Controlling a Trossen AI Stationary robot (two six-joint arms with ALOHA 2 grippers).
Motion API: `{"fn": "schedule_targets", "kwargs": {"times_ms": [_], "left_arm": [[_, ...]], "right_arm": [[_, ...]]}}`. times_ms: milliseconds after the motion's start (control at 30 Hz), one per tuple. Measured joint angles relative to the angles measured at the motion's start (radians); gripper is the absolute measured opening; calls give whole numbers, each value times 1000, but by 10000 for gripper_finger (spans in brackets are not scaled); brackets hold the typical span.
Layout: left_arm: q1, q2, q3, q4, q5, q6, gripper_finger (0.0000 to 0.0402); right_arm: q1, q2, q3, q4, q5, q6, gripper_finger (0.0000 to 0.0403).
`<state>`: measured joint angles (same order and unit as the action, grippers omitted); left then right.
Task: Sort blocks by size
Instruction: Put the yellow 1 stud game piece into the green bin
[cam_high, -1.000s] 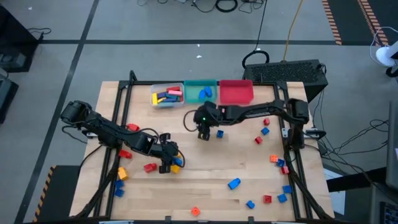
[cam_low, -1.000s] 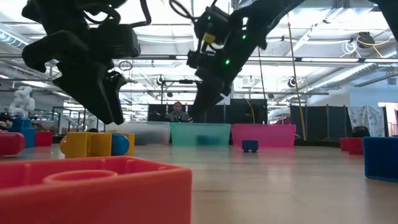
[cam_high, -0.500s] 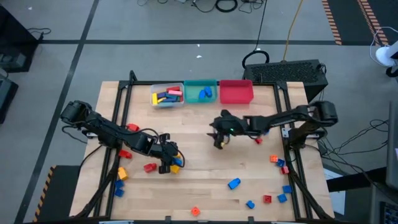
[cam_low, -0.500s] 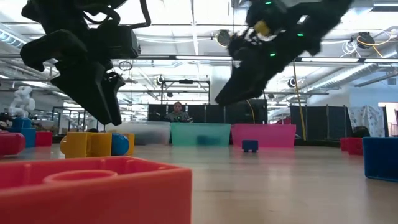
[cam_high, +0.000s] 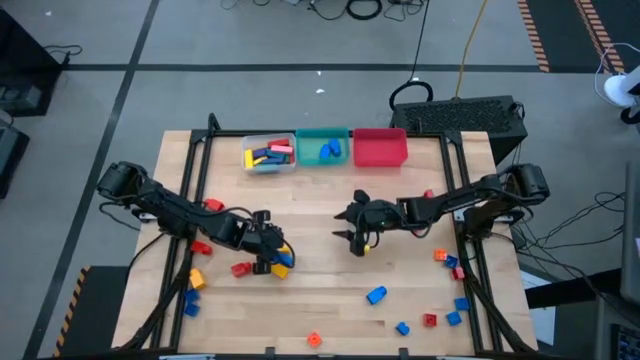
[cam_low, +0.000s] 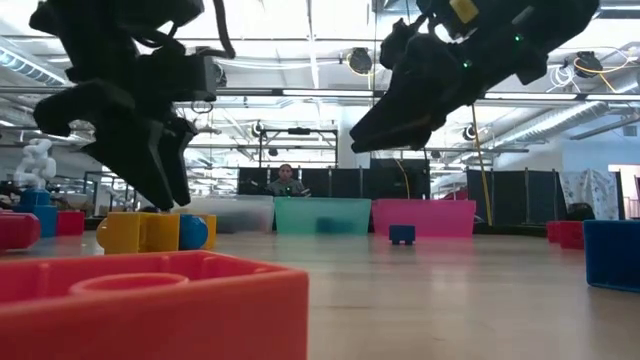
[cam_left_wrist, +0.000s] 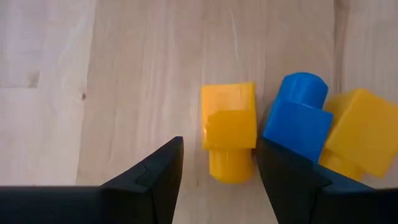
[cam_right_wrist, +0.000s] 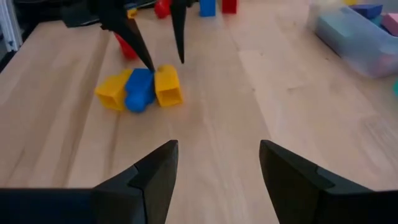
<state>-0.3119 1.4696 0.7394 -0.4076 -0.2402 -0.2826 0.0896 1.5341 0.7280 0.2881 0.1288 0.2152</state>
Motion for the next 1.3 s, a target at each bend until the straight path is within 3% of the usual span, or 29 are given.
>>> {"fn": "schedule_targets", "kwargs": {"times_ms": [333, 733, 833, 1067, 1300], "left_arm": [[5, 0, -84, 219, 9, 37, 241], [38, 111, -104, 255, 12, 35, 250], [48, 106, -104, 280, 12, 51, 232], [106, 106, -86, 288, -6, 130, 135], [253, 105, -46, 291, -10, 222, 135]], "right_arm": [[4, 0, 0, 5, 1, -1, 210], [4, 1, 0, 35, 1, 2, 210], [4, 1, 0, 39, 1, 6, 210], [20, 1, 0, 38, 2, 8, 210], [57, 1, 0, 40, 21, -7, 210]]}}
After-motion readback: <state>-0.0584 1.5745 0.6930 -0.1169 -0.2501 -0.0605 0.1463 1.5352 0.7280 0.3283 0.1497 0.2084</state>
